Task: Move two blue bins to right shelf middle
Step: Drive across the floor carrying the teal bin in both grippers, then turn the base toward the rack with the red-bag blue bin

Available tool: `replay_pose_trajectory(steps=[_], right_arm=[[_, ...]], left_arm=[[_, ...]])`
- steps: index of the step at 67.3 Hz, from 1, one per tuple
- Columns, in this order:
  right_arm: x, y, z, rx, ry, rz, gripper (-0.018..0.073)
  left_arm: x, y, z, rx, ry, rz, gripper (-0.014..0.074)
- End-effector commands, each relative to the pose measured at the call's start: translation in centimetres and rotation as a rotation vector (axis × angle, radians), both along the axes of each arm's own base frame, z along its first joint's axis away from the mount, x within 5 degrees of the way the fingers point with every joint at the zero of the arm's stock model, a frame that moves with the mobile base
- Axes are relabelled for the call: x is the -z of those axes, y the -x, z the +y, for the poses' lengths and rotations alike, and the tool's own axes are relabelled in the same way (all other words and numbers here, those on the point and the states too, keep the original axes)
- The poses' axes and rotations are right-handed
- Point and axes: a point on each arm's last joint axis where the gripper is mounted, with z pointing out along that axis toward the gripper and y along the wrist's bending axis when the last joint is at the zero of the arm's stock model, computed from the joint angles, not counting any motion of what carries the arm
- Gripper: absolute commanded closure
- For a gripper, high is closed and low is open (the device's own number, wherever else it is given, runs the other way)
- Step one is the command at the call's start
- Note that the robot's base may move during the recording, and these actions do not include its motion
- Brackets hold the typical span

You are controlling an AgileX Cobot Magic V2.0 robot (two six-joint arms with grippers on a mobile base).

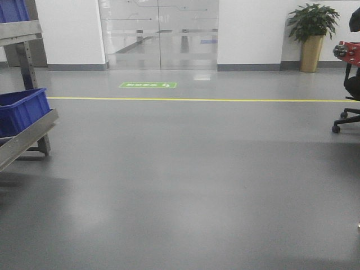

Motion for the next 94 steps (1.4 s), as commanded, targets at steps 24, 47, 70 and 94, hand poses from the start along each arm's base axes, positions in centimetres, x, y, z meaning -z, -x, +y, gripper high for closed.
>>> replay_pose_trajectory(steps=[24, 47, 70, 94], right_arm=[[-1.1, -0.2, -0.1, 0.021, -0.04, -0.095, 0.0721], [-1.1, -0.2, -0.1, 0.021, -0.04, -0.095, 0.0721], [-1.1, -0.2, -0.1, 0.021, -0.04, -0.095, 0.0721], [-1.1, -0.2, -0.1, 0.021, -0.04, -0.095, 0.0721]], left_arm=[[-2.5, 1.2, -0.2, 0.035, 0.122, -0.113, 0.0707], [-3.8, 0.8, -0.1, 0.009, 0.191, -0.241, 0.0707], [-4.4, 0.7, -0.1, -0.004, 0.226, -0.306, 0.0707], [-4.4, 0.7, -0.1, -0.004, 0.226, -0.306, 0.0707]])
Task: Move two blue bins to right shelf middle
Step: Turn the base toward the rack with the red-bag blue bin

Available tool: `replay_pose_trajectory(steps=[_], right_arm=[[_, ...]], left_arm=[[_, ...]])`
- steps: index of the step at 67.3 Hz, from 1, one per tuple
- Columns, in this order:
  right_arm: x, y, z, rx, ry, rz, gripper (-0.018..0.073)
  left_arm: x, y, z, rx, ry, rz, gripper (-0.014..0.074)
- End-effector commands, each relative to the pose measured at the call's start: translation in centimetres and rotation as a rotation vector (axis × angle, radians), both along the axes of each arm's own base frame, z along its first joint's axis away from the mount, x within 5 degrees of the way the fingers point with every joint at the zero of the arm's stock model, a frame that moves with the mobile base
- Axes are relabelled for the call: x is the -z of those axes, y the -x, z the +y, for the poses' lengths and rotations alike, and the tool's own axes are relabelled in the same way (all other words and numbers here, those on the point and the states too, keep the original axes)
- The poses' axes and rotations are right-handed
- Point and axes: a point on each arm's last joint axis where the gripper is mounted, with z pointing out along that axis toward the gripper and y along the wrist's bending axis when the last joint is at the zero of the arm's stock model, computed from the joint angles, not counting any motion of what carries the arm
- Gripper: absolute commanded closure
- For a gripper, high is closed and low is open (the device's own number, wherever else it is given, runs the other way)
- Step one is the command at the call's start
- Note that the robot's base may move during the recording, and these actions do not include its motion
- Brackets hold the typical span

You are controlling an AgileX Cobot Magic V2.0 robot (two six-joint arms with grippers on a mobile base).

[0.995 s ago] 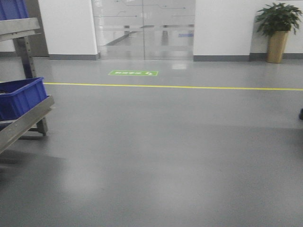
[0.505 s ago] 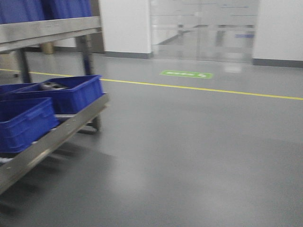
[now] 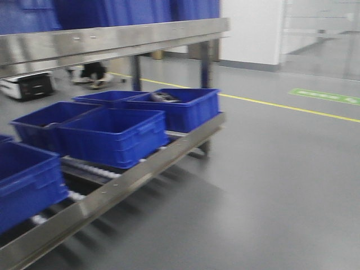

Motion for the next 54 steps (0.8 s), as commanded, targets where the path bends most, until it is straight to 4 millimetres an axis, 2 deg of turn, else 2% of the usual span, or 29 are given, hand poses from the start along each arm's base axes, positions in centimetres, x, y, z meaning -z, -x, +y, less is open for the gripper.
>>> replay_pose_trajectory(steps=[1, 54], right_arm=[[-0.84, 0.03, -0.16, 0.008, -0.012, -0.065, 0.0721], [-0.84, 0.03, -0.16, 0.008, -0.012, -0.065, 0.0721]], left_arm=[[-2.75, 1.36, 0.06, 0.022, 0.142, -0.122, 0.0707], [-2.75, 1.36, 0.06, 0.022, 0.142, -0.122, 0.0707]])
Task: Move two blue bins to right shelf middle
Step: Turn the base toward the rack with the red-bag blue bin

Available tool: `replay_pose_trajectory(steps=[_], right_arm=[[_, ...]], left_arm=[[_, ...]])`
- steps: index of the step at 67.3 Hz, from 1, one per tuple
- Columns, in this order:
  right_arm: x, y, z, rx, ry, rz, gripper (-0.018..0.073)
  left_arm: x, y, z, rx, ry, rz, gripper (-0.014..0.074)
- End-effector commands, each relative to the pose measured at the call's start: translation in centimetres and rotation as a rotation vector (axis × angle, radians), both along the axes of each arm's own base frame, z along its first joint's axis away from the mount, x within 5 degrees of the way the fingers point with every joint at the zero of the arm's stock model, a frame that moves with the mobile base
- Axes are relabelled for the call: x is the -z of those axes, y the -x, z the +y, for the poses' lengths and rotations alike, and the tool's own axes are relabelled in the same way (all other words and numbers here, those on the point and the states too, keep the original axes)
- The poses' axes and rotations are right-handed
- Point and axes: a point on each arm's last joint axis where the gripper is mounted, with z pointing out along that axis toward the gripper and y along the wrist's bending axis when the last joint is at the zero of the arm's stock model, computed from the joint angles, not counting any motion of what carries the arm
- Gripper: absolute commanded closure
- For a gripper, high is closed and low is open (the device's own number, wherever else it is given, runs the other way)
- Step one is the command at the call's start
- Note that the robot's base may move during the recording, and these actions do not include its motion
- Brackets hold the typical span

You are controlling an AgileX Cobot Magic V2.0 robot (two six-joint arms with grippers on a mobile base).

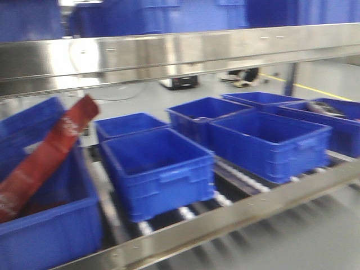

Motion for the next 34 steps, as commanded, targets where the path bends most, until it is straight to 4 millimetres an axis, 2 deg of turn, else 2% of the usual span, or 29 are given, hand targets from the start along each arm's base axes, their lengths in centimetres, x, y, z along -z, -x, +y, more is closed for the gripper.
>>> replay_pose_trajectory(steps=[1, 34], right_arm=[[-0.9, 0.07, -0.18, 0.007, -0.012, -0.069, 0.0721], [-0.9, 0.07, -0.18, 0.007, -0.012, -0.069, 0.0721]], left_arm=[[-2.71, 1.38, 0.07, 0.023, 0.14, -0.118, 0.0707], [-2.71, 1.38, 0.07, 0.023, 0.14, -0.118, 0.0707]])
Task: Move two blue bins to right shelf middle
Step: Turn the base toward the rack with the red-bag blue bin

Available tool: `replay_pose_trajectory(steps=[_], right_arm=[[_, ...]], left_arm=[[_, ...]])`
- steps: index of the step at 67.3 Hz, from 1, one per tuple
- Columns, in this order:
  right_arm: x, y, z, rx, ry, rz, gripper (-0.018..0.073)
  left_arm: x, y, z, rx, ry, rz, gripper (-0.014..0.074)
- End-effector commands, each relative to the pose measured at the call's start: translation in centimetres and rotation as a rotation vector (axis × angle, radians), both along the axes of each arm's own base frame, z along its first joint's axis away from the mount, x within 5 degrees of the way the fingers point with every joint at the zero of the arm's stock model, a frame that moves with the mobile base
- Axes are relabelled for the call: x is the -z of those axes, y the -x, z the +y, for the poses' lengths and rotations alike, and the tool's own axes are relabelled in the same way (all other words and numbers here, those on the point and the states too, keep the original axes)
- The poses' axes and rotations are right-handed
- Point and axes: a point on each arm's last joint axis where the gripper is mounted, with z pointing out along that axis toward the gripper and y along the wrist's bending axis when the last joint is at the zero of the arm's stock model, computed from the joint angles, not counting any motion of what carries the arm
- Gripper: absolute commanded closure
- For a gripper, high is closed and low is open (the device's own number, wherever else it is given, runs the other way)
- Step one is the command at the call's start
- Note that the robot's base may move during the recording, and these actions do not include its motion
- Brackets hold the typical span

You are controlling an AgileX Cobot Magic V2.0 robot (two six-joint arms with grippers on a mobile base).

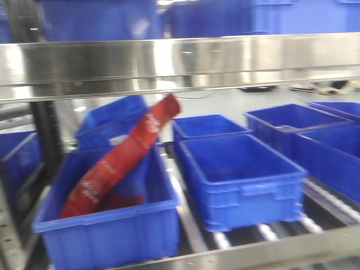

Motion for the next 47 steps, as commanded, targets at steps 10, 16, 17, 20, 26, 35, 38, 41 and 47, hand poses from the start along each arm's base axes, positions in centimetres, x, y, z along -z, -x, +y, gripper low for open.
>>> replay_pose_trajectory(steps=[10, 16, 17, 20, 26, 35, 38, 41, 47], right_arm=[[-0.9, 0.07, -0.18, 0.007, -0.01, -0.069, 0.0721], [-0.9, 0.07, -0.18, 0.007, -0.01, -0.069, 0.0721], [-0.9, 0.07, -0.18, 0.007, -0.01, -0.069, 0.0721], [-0.9, 0.07, -0.18, 0.007, -0.01, -0.069, 0.0721], [-0.9, 0.07, -0.18, 0.007, -0.01, -0.069, 0.0721], [-0.9, 0.07, -0.18, 0.007, -0.01, -0.069, 0.0721], [-0.9, 0.07, -0.18, 0.007, -0.01, -0.069, 0.0721], [-0.9, 0.07, -0.18, 0.007, -0.01, -0.069, 0.0721], [-0.9, 0.07, -0.18, 0.007, -0.01, -0.069, 0.0721]], left_arm=[[-2.71, 1.38, 0.07, 0.023, 0.139, -0.118, 0.0707], [-2.71, 1.38, 0.07, 0.023, 0.139, -0.118, 0.0707], [-2.71, 1.38, 0.07, 0.023, 0.139, -0.118, 0.0707], [-2.71, 1.38, 0.07, 0.023, 0.139, -0.118, 0.0707], [-2.71, 1.38, 0.07, 0.023, 0.139, -0.118, 0.0707], [-2.71, 1.38, 0.07, 0.023, 0.139, -0.118, 0.0707], [-2.71, 1.38, 0.07, 0.023, 0.139, -0.118, 0.0707], [-2.71, 1.38, 0.07, 0.023, 0.139, -0.118, 0.0707], [-2.71, 1.38, 0.07, 0.023, 0.139, -0.118, 0.0707]])
